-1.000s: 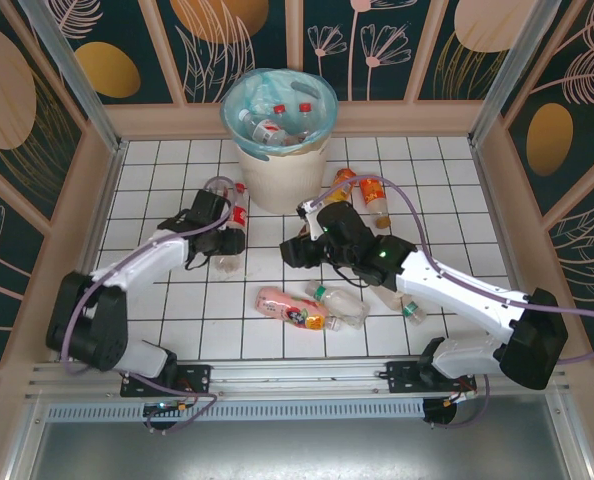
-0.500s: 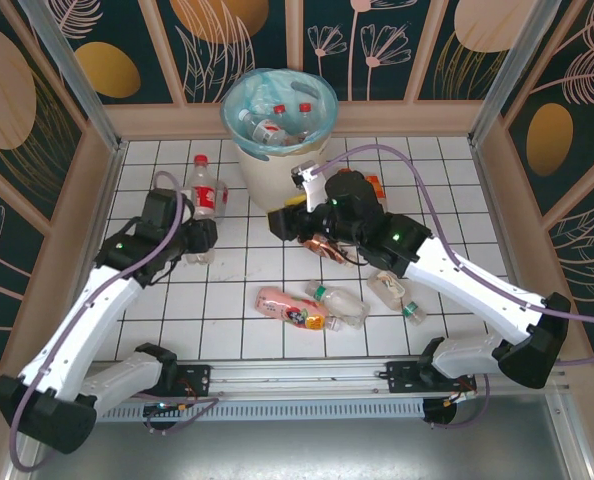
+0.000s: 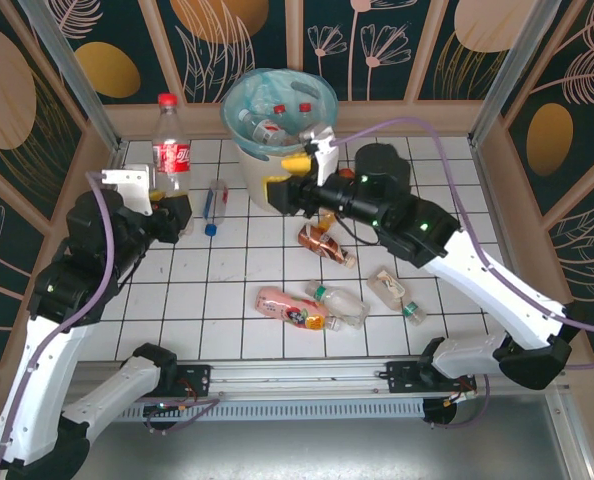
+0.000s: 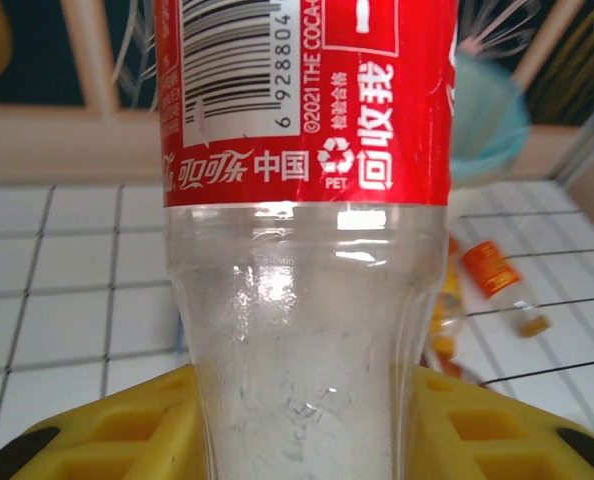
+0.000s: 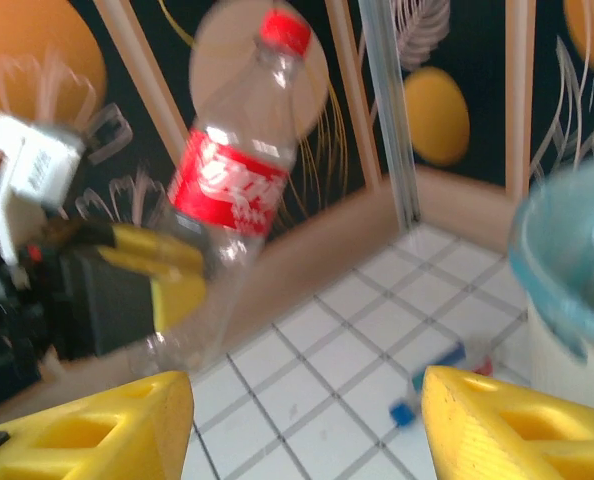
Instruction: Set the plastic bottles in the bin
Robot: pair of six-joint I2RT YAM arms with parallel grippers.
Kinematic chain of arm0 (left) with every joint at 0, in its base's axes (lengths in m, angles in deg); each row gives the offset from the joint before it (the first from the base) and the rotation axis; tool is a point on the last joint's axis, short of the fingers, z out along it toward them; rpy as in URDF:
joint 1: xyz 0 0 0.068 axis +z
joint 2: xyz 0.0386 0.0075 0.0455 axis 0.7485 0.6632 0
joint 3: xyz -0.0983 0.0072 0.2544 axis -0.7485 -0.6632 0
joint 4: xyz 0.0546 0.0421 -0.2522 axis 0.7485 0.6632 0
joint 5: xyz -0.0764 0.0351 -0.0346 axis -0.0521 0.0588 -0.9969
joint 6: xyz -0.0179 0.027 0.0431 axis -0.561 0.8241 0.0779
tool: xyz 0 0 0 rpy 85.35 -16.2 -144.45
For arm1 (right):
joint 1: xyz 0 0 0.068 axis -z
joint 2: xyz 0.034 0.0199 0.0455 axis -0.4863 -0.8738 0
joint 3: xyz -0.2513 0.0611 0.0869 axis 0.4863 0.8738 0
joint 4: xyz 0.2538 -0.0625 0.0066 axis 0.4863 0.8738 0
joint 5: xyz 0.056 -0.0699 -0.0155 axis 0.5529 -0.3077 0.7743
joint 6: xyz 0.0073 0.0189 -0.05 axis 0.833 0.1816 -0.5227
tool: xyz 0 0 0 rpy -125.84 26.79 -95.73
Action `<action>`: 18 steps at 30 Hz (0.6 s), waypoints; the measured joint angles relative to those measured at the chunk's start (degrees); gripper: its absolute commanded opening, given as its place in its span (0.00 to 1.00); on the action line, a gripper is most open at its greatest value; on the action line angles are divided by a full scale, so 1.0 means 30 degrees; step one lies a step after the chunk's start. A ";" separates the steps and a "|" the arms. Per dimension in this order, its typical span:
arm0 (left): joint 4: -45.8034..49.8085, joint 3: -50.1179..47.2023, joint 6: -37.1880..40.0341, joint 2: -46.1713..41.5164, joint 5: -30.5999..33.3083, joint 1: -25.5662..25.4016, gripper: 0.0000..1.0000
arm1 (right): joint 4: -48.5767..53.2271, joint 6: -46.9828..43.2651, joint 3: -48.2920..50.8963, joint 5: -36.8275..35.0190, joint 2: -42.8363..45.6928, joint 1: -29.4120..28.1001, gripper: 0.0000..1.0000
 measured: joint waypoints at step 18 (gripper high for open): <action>-0.5530 -0.1705 0.1596 -0.0117 -0.6972 -0.0036 0.23 | 0.1020 0.1311 -1.2896 0.5996 -0.8619 0.2419 0.66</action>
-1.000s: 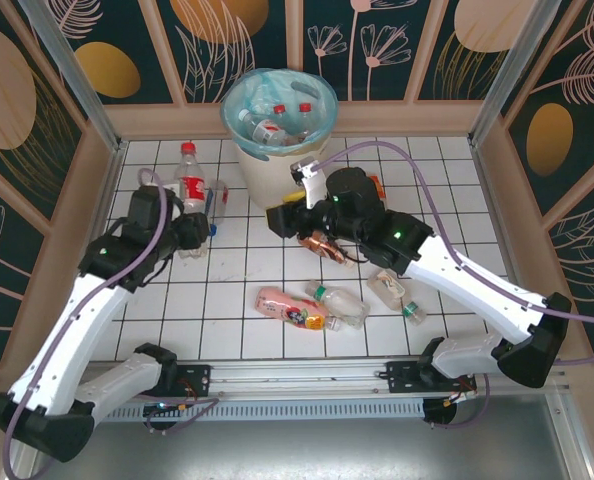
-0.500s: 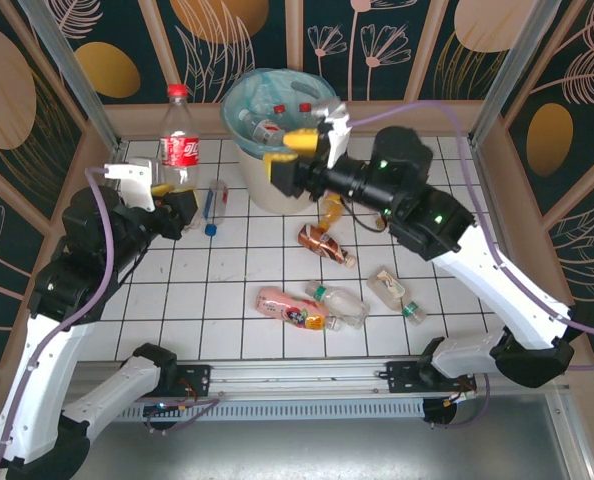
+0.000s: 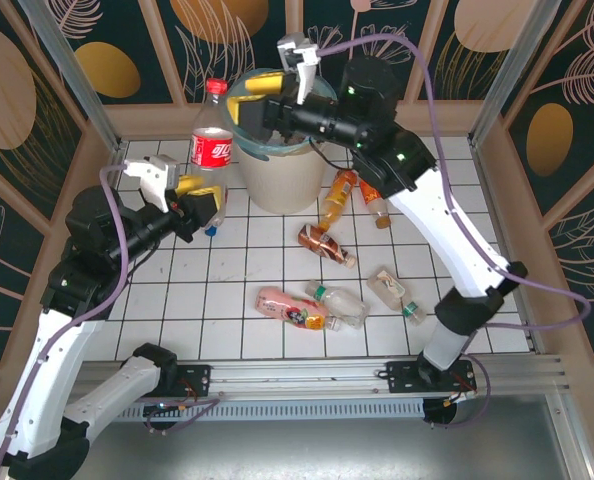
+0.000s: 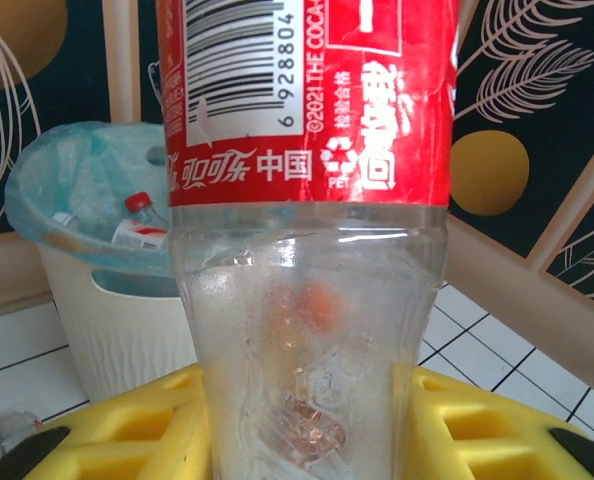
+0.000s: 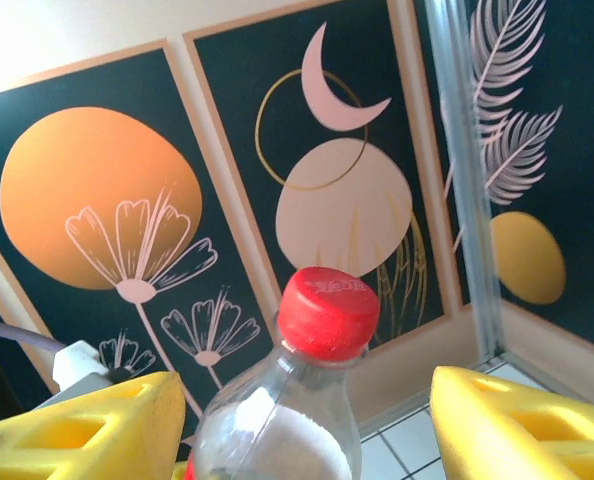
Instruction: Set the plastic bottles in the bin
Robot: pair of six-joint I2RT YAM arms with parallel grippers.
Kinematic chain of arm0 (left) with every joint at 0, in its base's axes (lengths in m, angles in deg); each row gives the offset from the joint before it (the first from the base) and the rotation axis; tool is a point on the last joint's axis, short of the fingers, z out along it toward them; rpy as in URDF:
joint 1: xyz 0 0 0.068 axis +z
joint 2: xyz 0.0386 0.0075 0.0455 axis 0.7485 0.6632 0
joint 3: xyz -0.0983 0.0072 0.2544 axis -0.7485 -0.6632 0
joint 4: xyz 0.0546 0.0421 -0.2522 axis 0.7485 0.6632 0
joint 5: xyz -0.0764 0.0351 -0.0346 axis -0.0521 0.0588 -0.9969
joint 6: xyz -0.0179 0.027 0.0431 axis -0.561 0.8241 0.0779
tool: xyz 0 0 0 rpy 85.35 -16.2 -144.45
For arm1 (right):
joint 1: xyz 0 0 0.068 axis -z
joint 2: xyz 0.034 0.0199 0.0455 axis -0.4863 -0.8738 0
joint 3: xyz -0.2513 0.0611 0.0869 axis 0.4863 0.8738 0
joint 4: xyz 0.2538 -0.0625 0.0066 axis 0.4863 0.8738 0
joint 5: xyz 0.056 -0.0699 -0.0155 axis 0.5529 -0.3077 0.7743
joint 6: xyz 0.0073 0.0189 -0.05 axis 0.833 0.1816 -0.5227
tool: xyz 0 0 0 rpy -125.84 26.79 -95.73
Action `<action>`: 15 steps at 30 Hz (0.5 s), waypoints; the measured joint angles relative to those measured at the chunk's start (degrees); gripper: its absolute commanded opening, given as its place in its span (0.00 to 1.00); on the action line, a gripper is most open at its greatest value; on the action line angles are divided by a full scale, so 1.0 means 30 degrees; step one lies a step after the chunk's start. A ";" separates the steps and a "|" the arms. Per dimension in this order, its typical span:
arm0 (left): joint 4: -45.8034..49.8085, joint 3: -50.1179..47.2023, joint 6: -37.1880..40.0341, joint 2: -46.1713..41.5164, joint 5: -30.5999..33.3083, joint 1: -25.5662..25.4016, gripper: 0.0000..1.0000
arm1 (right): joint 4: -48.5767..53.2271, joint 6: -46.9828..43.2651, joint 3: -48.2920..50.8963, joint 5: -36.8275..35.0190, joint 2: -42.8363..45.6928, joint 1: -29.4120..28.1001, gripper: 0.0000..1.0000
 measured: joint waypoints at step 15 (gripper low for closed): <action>-0.0175 -0.1188 0.1566 -0.0211 -0.0860 0.0000 0.25 | 0.0714 0.1778 -0.2419 0.2892 -0.2594 0.0466 0.37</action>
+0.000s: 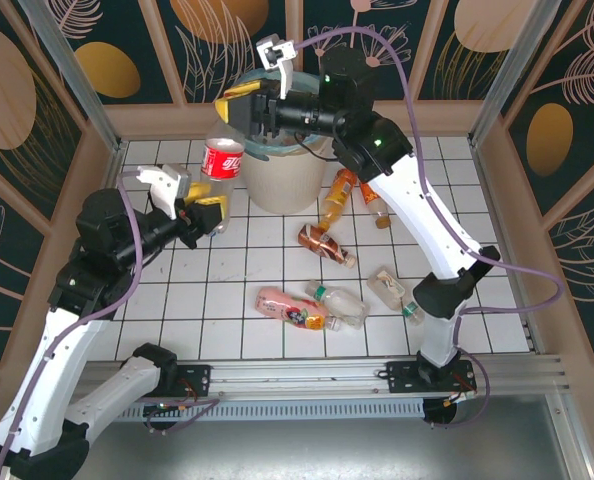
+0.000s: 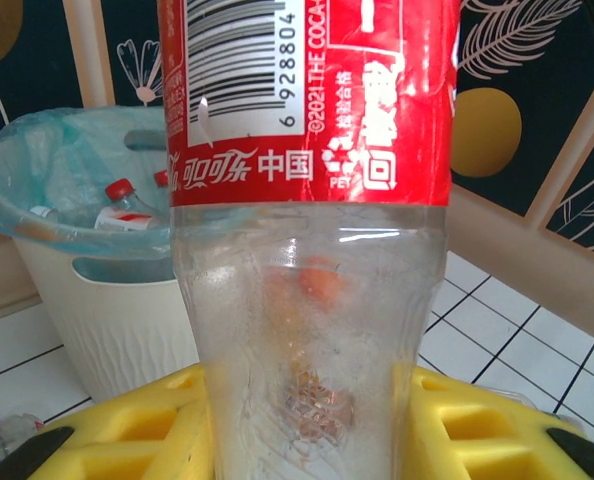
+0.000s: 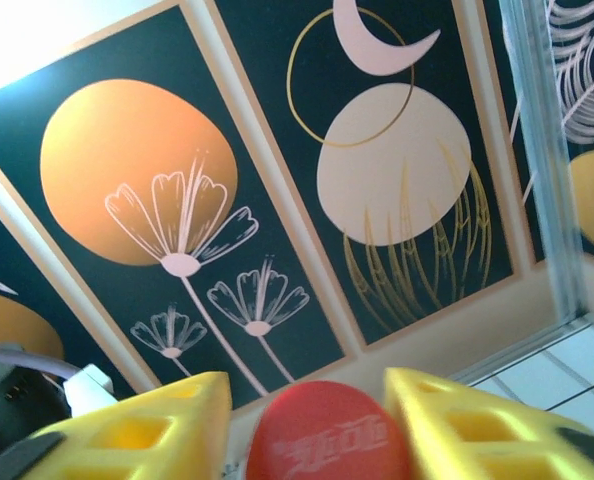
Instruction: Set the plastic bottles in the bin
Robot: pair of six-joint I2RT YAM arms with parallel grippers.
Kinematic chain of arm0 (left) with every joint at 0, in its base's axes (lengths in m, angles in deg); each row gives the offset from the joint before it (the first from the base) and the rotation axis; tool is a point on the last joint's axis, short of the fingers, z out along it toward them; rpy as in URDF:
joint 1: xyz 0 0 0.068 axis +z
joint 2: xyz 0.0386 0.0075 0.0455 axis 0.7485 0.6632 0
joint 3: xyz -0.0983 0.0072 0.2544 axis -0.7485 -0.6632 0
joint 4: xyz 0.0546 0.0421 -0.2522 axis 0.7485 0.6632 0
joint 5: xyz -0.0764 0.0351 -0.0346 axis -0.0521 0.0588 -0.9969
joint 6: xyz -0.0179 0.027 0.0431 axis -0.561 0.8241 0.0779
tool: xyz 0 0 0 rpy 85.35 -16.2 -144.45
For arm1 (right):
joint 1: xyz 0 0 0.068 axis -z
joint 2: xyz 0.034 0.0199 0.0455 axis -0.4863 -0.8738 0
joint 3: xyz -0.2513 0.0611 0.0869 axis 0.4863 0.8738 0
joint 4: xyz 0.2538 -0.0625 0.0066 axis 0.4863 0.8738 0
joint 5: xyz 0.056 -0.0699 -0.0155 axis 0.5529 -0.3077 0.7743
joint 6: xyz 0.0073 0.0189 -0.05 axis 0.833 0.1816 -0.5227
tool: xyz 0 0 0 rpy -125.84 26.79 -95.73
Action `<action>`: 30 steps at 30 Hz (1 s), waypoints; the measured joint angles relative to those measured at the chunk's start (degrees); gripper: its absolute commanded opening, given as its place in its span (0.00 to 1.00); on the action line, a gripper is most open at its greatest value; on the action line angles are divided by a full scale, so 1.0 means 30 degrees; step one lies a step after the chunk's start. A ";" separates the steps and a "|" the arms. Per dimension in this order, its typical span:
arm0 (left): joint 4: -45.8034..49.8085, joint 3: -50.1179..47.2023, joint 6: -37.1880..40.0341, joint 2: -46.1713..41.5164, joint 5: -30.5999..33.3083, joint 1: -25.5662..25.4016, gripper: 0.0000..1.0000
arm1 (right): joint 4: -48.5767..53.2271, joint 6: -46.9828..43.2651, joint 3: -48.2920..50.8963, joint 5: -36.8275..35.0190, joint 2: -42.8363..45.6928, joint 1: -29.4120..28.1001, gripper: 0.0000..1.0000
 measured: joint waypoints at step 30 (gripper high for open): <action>-0.5923 -0.5297 -0.0896 -0.3563 0.7796 -0.0036 0.98 | 0.0058 -0.4124 -0.2798 -0.7140 0.0357 0.2521 0.00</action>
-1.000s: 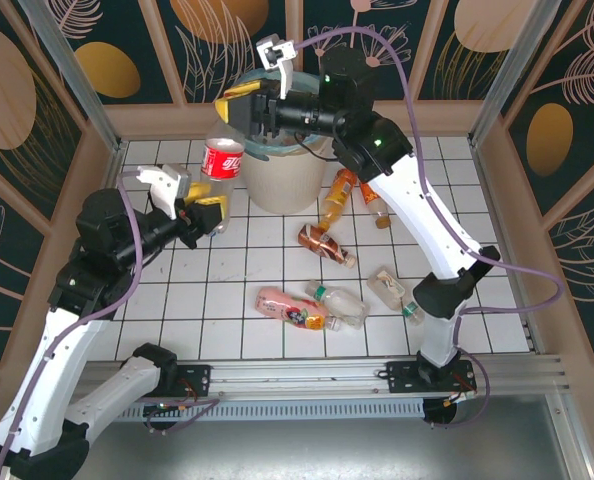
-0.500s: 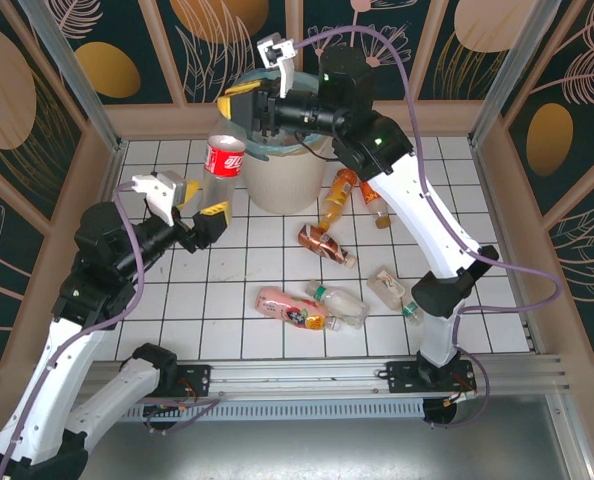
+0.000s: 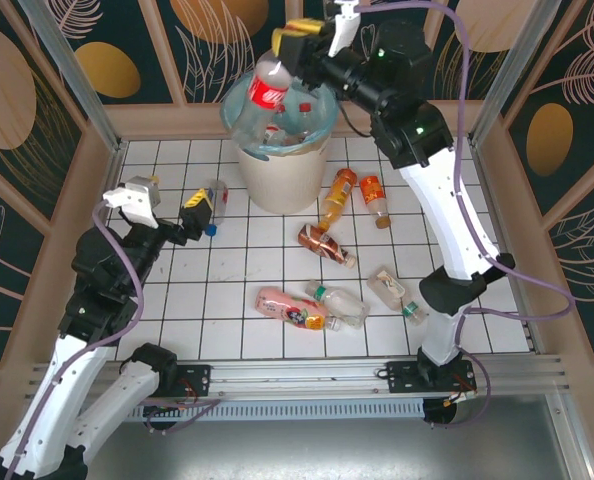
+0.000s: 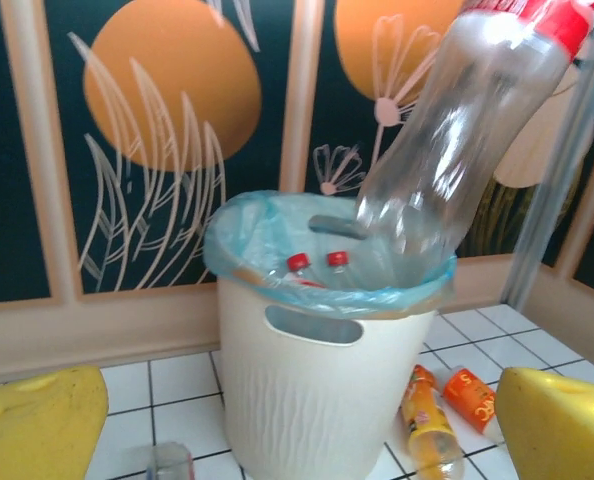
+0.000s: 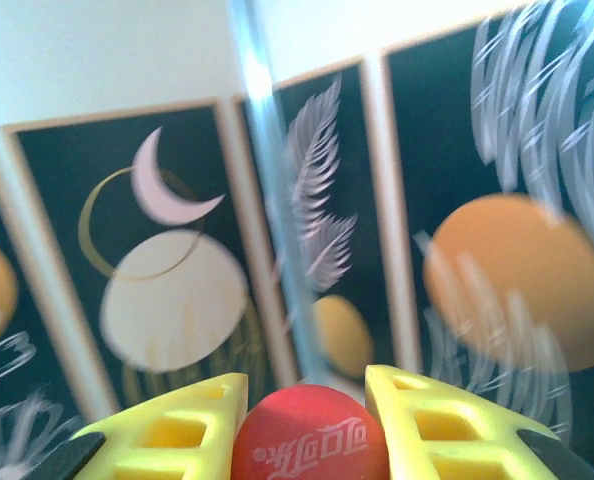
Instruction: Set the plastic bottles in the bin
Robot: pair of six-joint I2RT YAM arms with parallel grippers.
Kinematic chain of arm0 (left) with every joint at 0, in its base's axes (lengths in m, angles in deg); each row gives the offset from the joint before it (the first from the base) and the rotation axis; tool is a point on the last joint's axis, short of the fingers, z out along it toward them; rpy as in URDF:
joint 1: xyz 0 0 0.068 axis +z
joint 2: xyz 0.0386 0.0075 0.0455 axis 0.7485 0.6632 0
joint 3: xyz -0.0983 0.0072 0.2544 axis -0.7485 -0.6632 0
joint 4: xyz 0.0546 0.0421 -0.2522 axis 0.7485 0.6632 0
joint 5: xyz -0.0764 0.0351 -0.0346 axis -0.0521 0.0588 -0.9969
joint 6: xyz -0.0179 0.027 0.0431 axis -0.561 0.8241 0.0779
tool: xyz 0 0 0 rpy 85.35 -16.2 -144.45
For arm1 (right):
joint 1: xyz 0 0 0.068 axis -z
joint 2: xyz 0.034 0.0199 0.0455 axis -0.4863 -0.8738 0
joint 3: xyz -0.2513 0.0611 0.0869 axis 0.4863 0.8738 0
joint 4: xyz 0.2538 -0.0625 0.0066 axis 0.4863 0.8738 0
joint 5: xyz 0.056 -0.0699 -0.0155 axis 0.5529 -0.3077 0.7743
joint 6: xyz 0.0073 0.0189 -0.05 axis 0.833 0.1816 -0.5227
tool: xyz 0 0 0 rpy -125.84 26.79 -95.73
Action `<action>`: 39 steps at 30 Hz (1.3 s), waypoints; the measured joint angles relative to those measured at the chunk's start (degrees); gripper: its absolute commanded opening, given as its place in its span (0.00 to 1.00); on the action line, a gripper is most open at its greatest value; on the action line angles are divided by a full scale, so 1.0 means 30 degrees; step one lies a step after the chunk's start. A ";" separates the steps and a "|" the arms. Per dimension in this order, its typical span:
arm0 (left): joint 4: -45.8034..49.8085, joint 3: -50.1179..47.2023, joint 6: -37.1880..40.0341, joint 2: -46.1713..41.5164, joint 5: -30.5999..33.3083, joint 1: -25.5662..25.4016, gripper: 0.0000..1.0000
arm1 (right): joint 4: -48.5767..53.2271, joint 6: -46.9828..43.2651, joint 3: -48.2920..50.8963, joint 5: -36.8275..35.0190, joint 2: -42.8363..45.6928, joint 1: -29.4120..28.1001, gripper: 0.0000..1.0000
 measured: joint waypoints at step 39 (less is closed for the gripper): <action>-0.1020 -0.4881 -0.0663 0.1173 0.1173 0.0000 0.99 | 0.3898 -0.5486 0.0204 -0.3599 -0.8670 0.2849 0.06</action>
